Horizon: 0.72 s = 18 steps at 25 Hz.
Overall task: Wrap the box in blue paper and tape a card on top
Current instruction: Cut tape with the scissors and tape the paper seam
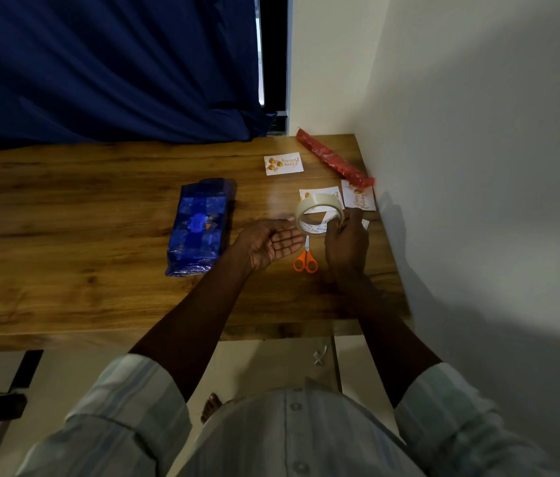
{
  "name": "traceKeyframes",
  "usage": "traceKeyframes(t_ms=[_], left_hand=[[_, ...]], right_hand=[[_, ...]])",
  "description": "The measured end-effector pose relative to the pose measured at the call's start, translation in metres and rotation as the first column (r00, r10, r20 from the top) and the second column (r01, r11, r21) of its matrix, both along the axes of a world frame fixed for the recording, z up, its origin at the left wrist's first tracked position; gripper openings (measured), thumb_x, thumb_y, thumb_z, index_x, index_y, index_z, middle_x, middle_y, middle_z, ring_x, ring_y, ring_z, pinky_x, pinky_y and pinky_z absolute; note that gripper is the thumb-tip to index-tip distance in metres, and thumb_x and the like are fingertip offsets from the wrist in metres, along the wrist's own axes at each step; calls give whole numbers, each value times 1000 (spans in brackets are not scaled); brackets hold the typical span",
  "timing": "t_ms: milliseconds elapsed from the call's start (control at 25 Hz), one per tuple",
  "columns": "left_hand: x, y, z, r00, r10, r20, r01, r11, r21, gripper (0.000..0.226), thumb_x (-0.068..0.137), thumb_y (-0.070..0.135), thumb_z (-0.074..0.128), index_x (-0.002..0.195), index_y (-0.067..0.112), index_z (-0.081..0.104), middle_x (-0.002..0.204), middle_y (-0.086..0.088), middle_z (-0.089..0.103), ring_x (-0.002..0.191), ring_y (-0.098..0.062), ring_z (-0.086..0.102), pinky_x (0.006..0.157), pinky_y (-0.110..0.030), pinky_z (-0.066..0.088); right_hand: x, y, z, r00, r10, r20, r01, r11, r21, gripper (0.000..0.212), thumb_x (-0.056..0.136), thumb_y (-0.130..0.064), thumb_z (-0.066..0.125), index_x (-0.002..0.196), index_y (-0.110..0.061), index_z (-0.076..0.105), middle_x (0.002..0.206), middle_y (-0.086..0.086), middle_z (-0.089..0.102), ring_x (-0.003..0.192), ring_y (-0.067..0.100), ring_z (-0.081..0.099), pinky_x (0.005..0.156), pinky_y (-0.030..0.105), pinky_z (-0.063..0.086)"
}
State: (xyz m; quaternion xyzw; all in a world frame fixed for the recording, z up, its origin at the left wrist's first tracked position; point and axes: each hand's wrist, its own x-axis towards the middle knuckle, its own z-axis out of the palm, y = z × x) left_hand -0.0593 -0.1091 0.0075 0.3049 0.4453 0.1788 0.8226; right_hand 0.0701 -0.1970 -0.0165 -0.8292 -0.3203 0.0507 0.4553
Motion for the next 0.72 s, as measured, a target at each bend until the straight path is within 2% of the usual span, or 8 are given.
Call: traceKeyframes(t_ms=[240,400,560,720], left_hand=[[-2,1,3,1000,-8,-26,8,1000,0,9,91,1,57,96,-4,62,96,-20,70,88,-28,70,79,-37,59],[3,2,6,997,10,-70,-6,998,58,8,94,-1,51,93,-1,59,93,-16,66,86,-25,66,88,-37,53],[6,3,8,997,14,-77,-5,994,111,13,97,-2,46,92,-2,58,93,-16,65,84,-24,65,90,-37,51],[3,2,8,998,-21,-55,28,992,125,17,98,-1,41,97,-4,58,103,-20,66,95,-29,66,91,-39,52]], right_hand=[[-1,-1,0,1000,-4,-1,4,999,35,27,98,-20,52,117,-2,49,95,16,67,87,30,66,73,39,53],[0,-2,0,999,10,-51,-7,998,62,25,98,-18,53,117,-1,50,101,15,67,90,26,65,70,29,47],[4,0,-5,996,43,-79,-36,995,93,21,99,-19,51,113,-3,50,94,14,67,83,24,66,64,31,51],[9,-2,-8,996,51,-74,-44,994,97,24,98,-17,51,117,-2,50,100,16,67,86,24,65,64,25,43]])
